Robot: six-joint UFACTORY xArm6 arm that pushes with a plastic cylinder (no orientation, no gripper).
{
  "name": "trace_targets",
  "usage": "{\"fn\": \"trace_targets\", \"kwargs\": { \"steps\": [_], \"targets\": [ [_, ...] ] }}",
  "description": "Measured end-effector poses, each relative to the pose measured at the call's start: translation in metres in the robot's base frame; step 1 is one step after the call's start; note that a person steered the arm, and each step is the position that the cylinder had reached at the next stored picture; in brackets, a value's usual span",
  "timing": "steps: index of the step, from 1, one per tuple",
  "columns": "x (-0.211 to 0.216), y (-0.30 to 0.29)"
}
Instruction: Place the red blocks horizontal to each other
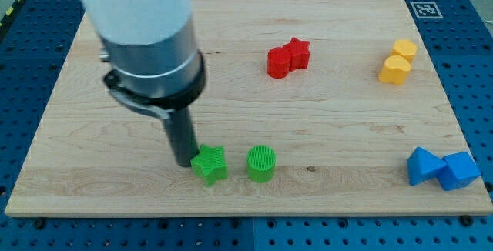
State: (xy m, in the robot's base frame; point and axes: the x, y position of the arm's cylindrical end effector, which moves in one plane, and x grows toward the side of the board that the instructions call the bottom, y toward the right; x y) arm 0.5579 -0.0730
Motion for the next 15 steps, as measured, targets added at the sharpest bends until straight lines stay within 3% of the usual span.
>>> {"fn": "trace_targets", "kwargs": {
  "steps": [3,5,8,9,10,11,13,14,15],
  "targets": [
    [-0.003,0.018],
    [-0.092,0.018],
    [-0.111,0.187],
    [-0.132,0.232],
    [-0.172,0.241],
    [-0.188,0.207],
    [-0.188,0.045],
    [-0.188,0.013],
    [-0.2,0.033]
  ]
}}
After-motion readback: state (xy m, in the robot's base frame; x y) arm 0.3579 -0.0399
